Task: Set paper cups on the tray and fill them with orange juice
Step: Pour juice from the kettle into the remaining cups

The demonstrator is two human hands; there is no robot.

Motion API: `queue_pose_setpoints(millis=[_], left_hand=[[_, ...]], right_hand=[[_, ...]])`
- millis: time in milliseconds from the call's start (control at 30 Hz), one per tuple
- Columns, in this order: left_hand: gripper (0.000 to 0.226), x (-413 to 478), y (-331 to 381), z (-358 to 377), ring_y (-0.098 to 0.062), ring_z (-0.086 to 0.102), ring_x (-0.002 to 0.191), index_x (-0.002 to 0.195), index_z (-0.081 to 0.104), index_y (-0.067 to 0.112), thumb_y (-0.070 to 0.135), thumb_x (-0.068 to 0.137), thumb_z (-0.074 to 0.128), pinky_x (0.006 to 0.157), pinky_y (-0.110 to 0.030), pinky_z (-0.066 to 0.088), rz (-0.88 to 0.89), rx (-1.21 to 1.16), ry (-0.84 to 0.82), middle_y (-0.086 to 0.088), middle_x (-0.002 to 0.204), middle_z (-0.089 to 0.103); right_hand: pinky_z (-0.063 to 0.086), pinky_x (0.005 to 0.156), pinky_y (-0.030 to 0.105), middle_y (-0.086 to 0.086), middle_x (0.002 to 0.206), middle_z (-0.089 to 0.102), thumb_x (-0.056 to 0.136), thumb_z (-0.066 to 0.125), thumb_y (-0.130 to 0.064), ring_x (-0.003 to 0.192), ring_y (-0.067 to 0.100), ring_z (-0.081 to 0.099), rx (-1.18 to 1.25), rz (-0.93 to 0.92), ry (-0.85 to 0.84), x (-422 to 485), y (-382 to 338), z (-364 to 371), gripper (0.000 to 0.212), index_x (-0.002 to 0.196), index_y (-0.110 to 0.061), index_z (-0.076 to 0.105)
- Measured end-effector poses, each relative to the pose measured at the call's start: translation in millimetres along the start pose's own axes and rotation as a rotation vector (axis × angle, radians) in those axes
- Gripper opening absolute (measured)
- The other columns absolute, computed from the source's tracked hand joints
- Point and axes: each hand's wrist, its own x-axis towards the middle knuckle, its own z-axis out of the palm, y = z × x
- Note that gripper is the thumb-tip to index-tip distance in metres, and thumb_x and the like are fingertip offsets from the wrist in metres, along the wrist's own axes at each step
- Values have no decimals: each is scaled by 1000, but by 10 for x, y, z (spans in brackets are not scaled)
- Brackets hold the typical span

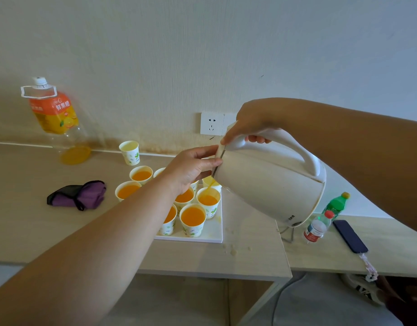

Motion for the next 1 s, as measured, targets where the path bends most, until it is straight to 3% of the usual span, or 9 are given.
queue_pose_setpoints(millis=[167, 300, 567, 1000], left_hand=[[41, 0, 6, 10, -17, 64, 104, 123, 63, 16, 3, 84, 68, 85, -25, 54, -1, 1, 7, -2, 117, 68], [34, -3, 19, 22, -14, 66, 99, 113, 67, 22, 3, 84, 68, 79, -21, 55, 7, -3, -10, 2, 109, 70], [39, 0, 37, 34, -16, 65, 102, 120, 65, 18, 3, 84, 68, 82, -23, 55, 8, -12, -5, 0, 112, 69], [35, 24, 26, 43, -12, 65, 96, 114, 66, 21, 3, 85, 67, 78, -20, 55, 18, -13, -14, 4, 105, 69]], right_hand=[[46, 56, 27, 8, 65, 57, 80, 65, -52, 54, 21, 54, 9, 5, 2, -2, 0, -4, 47, 71, -6, 60], [46, 56, 28, 8, 64, 57, 80, 66, -52, 53, 20, 53, 5, 8, 4, -6, 5, -12, 47, 70, -7, 60], [46, 56, 27, 7, 63, 56, 81, 65, -52, 53, 21, 53, -2, 17, 2, -20, 1, -35, 47, 69, -7, 58], [46, 56, 27, 6, 61, 55, 81, 66, -51, 53, 20, 53, 3, 24, 5, 1, 13, -33, 46, 67, -8, 58]])
